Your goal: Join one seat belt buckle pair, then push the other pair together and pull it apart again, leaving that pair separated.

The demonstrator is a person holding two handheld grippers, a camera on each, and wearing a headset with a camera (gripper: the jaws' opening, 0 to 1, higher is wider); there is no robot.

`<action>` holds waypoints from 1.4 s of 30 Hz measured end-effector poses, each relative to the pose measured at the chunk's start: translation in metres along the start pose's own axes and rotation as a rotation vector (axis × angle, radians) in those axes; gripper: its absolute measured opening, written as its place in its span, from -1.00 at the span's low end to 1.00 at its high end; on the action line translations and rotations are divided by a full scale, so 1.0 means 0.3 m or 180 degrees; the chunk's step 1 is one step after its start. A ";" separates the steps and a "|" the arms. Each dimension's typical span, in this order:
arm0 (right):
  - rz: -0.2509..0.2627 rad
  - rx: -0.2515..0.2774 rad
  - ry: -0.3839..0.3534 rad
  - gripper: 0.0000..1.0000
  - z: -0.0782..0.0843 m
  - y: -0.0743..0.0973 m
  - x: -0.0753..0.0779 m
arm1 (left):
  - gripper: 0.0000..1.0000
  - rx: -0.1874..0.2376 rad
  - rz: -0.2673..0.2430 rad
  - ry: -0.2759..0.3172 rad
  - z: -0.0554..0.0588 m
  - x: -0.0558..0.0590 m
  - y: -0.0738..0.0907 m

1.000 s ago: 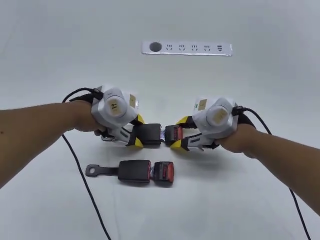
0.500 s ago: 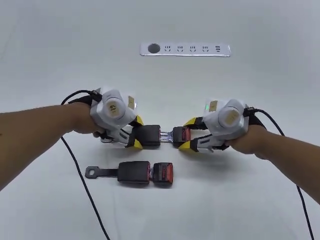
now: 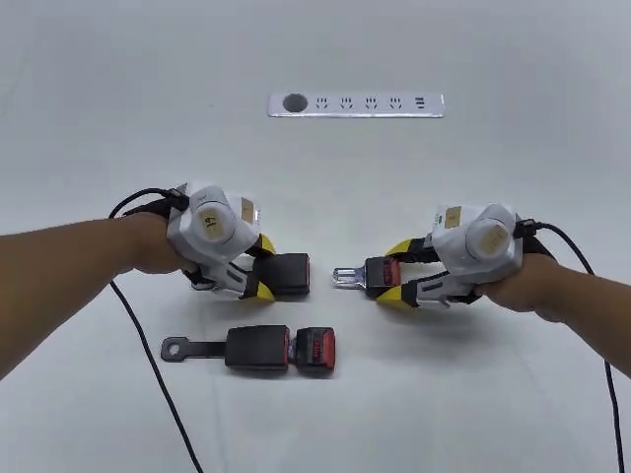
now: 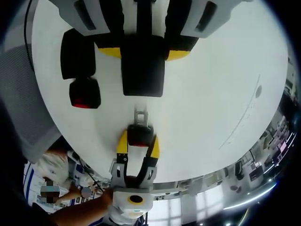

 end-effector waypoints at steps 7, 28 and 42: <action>0.0034 0.0032 -0.0049 -0.32 0.061 0.044 0.021 | -0.33 0.0003 -0.0006 -0.0006 -0.004 0.002 0.003; 0.0087 -0.0027 -0.0127 -0.31 0.154 0.151 0.036 | -0.33 0.0068 0.0005 0.0025 0.000 0.001 0.005; 0.0075 -0.0025 -0.0156 -0.30 0.200 0.190 0.055 | -0.32 0.0060 0.0020 0.0015 0.008 -0.008 -0.002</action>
Point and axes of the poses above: the centre of the closed fingertips' face, and the gripper's own axes: y roughly backward along the fingers, x roughly to its right, z roughly out of its underside, the point moved 7 cm from there along y, roughly backward along the fingers, and after that the axes turned 7 degrees about -x, right-handed, at the moved point
